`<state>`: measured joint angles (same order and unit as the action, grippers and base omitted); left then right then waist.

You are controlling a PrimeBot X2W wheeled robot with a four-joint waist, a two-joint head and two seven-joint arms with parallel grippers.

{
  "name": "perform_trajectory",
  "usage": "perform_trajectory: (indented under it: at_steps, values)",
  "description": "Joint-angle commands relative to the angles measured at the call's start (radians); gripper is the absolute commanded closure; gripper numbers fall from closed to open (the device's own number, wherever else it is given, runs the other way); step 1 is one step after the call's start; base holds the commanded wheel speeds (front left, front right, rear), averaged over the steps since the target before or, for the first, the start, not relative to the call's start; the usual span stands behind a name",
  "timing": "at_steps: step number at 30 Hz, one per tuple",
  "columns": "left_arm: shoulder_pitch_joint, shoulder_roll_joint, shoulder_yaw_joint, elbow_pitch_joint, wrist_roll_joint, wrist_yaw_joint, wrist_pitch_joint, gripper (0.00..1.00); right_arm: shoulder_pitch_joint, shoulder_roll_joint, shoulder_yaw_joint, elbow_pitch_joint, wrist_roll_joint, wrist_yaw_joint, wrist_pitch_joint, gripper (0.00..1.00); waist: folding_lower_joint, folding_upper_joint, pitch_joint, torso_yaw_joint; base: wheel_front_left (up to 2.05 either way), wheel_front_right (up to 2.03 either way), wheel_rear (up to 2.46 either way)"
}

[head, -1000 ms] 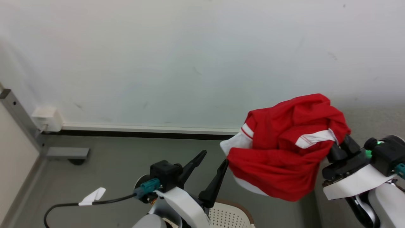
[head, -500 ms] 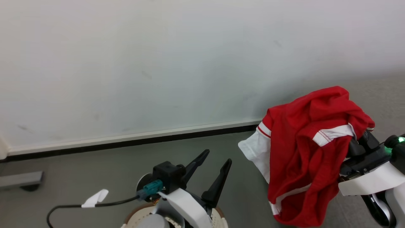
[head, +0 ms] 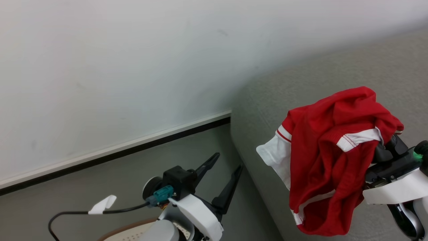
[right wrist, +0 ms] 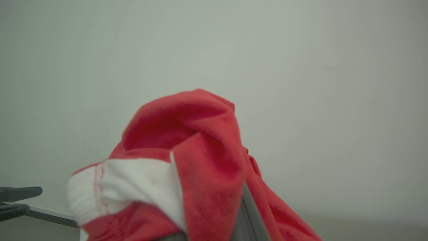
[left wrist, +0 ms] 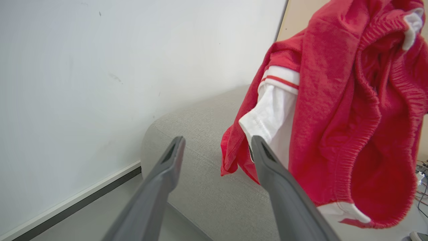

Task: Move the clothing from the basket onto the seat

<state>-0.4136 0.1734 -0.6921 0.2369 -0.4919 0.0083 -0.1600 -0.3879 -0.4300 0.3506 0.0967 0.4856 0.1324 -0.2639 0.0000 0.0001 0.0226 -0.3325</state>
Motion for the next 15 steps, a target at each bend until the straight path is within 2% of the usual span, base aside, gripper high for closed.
perform_trajectory:
  at_steps: [1,8,15]
  values:
    - [-0.014,0.007,-0.002,0.008,0.019,-0.004,-0.011,0.00,-0.004,0.000,-0.006,-0.008,-0.001,-0.003,-0.001,1.00,0.0000,-0.0001,0.019,-0.056,0.00,0.00,0.00]
    - [-0.039,0.011,-0.014,0.034,0.035,-0.008,-0.027,0.00,0.005,0.010,-0.029,-0.018,-0.003,-0.003,-0.001,1.00,0.0000,-0.0001,0.046,-0.133,0.00,0.00,0.00]
    - [-0.062,0.010,-0.022,0.050,0.044,-0.013,-0.031,0.00,0.003,0.018,-0.050,-0.028,-0.003,-0.003,0.000,1.00,0.0000,-0.0001,0.068,-0.168,0.00,0.00,0.00]
